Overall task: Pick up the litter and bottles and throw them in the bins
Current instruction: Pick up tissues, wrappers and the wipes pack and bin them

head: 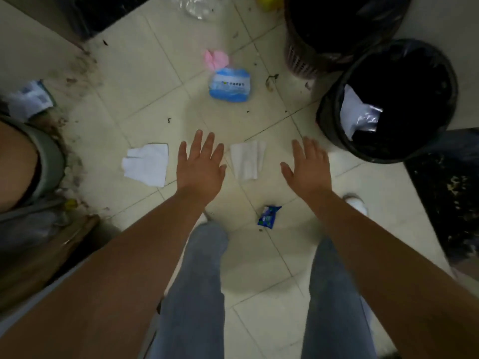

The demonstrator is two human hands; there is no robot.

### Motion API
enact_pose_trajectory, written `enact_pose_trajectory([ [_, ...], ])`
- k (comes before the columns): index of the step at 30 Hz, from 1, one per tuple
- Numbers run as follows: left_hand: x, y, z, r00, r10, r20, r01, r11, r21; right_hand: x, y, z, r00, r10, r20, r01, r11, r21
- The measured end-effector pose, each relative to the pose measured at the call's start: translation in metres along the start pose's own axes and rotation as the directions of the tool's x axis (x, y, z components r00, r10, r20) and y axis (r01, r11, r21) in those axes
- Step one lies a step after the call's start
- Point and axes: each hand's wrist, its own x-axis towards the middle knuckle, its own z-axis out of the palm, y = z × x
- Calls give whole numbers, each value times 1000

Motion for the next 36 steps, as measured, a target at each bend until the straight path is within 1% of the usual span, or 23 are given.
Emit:
enact_pose_trajectory([
  [3,4,-17,21,995,95,30,-95,995,20,-19,-16,36,990,131,57,-134,990,36],
  [7,20,-16,47,980,188,65,-192,980,59,-37,-17,75,945,307,116,-320,940,121],
  [10,41,-7,75,961,266,76,-272,959,77,-39,-8,112,917,361,168,-384,913,139],
  [13,74,5,107,938,331,103,-342,931,129,-28,5,152,870,428,245,-472,867,162],
  [16,111,17,147,921,377,99,-388,909,150,-5,22,201,830,459,316,-517,846,129],
  [18,131,20,180,906,415,84,-423,893,155,14,31,233,821,448,353,-507,857,92],
  [21,154,21,227,898,432,81,-439,890,127,44,41,282,845,369,387,-401,916,0],
  [23,172,28,250,898,436,57,-440,892,103,58,44,311,889,332,316,-330,942,-62],
  [24,181,32,258,888,457,49,-460,879,129,63,46,324,909,327,259,-313,945,-93],
  [25,192,37,265,864,504,11,-500,854,143,69,49,334,923,321,213,-304,947,-105],
  [28,220,56,277,795,597,-110,-584,802,129,83,59,348,925,298,237,-274,953,-128],
  [30,236,69,283,778,615,-130,-595,787,165,90,68,352,947,282,154,-260,954,-149],
  [31,243,75,285,782,613,-114,-586,785,202,92,72,353,958,264,108,-249,959,-133],
  [33,256,85,284,783,612,-110,-552,766,330,92,77,352,953,239,184,-229,971,-74],
  [34,262,87,283,778,617,-120,-543,756,367,92,79,352,939,244,241,-238,970,-53],
  [36,265,88,279,789,605,-107,-528,757,384,95,83,350,932,256,258,-255,966,-38],
])
